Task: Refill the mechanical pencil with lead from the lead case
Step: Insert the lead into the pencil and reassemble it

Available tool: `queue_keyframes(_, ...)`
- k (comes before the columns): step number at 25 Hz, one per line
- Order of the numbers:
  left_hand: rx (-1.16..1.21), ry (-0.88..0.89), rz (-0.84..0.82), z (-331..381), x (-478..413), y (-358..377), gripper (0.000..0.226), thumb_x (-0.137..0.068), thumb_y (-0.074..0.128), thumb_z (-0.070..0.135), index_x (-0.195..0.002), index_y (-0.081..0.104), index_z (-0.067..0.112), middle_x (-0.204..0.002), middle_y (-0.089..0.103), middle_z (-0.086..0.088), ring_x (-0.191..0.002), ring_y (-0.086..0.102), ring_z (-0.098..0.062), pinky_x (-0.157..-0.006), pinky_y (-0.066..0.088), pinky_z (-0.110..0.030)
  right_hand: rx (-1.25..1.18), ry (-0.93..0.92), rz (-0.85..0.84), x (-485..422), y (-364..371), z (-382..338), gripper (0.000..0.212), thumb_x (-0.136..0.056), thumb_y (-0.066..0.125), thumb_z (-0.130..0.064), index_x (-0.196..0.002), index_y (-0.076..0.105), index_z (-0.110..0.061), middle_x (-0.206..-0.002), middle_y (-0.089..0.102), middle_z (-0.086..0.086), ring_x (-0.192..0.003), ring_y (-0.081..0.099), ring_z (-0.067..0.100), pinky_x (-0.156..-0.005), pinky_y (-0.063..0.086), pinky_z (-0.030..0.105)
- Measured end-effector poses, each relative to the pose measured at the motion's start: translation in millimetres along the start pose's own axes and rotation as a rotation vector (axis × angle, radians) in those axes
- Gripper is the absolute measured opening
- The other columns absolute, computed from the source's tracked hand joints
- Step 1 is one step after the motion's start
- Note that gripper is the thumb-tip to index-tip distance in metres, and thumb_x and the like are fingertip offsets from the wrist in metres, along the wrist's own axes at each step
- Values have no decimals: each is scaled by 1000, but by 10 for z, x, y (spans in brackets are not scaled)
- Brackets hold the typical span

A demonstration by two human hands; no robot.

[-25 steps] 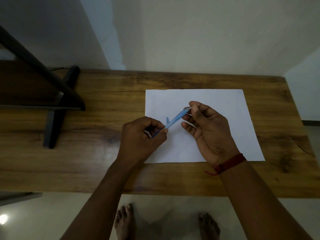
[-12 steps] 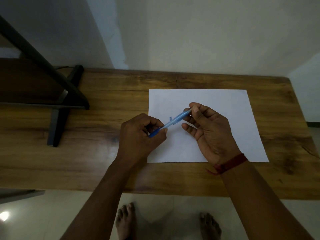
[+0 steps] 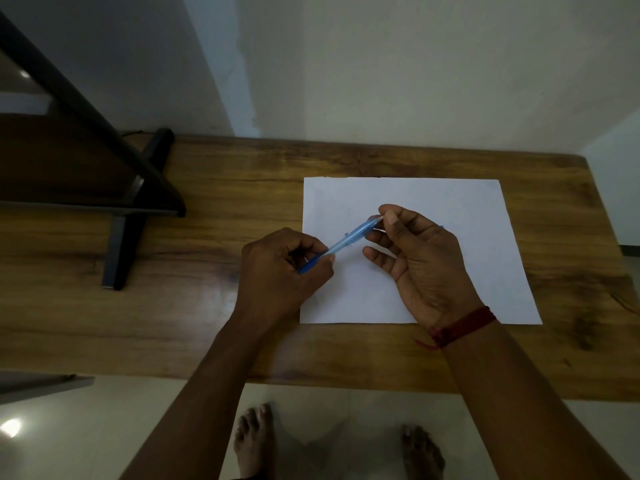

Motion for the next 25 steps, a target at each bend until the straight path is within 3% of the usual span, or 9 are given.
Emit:
queue_keyframes(10,-13,58,1,0,-4,-50,15,-77,78,16,-90,73,10,-84,69,-2,-71,62,-13,-61,52,-19,-66,83,-10,23,41,-3,26,-74,65,-23,-97,69,-12,-93,74,5,-87,70,17,-69,58,32)
queue_keyframes(17,-2,41,9,-5,20,-51,15,-80,75,21,-92,73,13,-85,69,1,-73,63,-10,-60,54,-20,-110,85,11,41,84,0,25,-76,67,-27,-97,71,-16,-93,75,3,-84,71,15,-65,56,28)
queue_keyframes(20,43,-42,66,-51,17,-86,13,-81,74,25,-91,72,18,-81,69,7,-72,63,-8,-59,53,-17,309,-82,188,2,56,8,22,-81,69,-30,-102,72,-24,-92,75,-2,-74,68,6,-58,53,20)
queue_keyframes(22,84,-99,122,-84,8,-124,11,-82,73,25,-90,72,19,-79,69,9,-70,63,-7,-57,51,-14,751,-291,292,-9,42,45,18,-85,69,-27,-102,72,-20,-95,74,-3,-74,64,1,-67,51,12)
queue_keyframes(25,104,-166,174,-129,-7,-188,10,-83,71,27,-91,72,20,-77,68,15,-69,63,-4,-53,48,-10,1174,-514,297,41,121,147,22,-86,67,-36,-95,74,-17,-92,73,0,-73,55,0,-68,37,6)
Point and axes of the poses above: each hand's wrist, its own x-axis away from the middle knuckle, its own y-axis out of the palm, z = x × y, the point moved 2 cm from there along -x, towards the middle knuckle
